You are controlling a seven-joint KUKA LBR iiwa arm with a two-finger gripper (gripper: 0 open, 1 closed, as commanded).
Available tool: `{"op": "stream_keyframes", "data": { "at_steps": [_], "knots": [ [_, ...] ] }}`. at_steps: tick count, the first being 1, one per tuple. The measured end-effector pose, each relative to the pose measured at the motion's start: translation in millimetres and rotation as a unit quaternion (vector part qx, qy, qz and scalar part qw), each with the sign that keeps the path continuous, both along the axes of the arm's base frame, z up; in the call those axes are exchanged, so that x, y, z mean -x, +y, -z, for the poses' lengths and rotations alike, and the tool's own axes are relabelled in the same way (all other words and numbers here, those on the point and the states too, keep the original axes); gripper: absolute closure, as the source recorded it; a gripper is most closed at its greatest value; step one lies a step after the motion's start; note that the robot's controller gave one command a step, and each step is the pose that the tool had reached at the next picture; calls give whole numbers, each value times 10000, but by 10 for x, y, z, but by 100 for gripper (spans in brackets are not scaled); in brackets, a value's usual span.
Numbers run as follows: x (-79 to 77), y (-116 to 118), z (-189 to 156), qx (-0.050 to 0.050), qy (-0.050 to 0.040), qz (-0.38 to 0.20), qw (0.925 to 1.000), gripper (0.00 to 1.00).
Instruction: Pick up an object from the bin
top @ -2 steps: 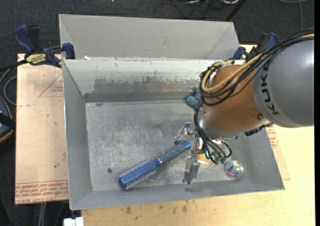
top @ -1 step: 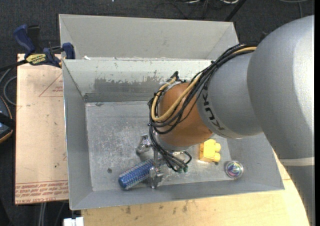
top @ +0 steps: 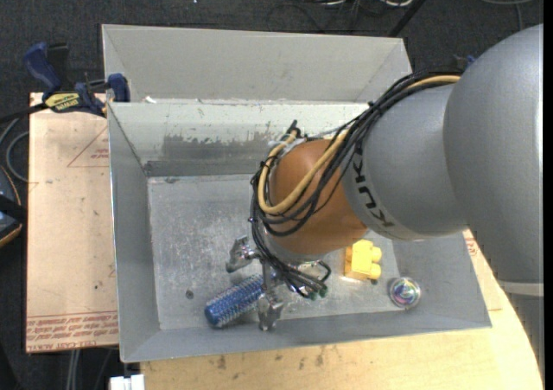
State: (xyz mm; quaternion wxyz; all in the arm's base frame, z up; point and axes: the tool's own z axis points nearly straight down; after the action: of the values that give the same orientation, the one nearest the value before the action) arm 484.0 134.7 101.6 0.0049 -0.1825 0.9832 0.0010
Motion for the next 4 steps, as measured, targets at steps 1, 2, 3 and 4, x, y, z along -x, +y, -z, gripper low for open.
{"op": "stream_keyframes", "data": {
  "at_steps": [1,2,3,4],
  "knots": [
    [2,-91,6,-3,1,224,9997,0],
    [-70,-181,257,-23,-34,446,9990,0],
    [-101,-167,234,-8,-4,444,9990,0],
    [-96,-169,240,-7,2,451,9990,100]
  ]
}}
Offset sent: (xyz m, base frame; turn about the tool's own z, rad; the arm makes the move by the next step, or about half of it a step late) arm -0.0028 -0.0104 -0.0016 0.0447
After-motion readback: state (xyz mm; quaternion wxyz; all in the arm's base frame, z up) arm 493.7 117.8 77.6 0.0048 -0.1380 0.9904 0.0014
